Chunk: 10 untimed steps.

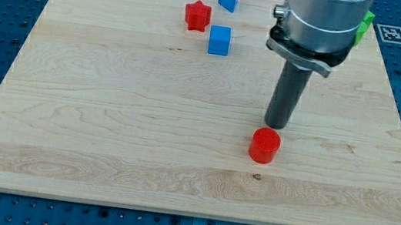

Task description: Move the cube to the left side of the red circle

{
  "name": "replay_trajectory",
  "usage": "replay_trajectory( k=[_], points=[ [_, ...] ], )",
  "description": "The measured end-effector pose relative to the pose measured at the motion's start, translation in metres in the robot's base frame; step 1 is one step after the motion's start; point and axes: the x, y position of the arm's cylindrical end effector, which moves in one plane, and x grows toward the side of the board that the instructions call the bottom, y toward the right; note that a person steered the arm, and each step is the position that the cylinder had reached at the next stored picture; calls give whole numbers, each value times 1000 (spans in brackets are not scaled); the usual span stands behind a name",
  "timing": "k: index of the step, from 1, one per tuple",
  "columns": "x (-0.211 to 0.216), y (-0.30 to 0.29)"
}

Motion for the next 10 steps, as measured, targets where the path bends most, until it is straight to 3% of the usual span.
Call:
replay_trajectory(
  k=[2, 3, 7, 8, 9, 10],
  points=[
    [47, -24],
    [35, -24],
    [-184, -24],
    [-214, -42],
    [-200, -82],
    [-158, -101]
  ],
)
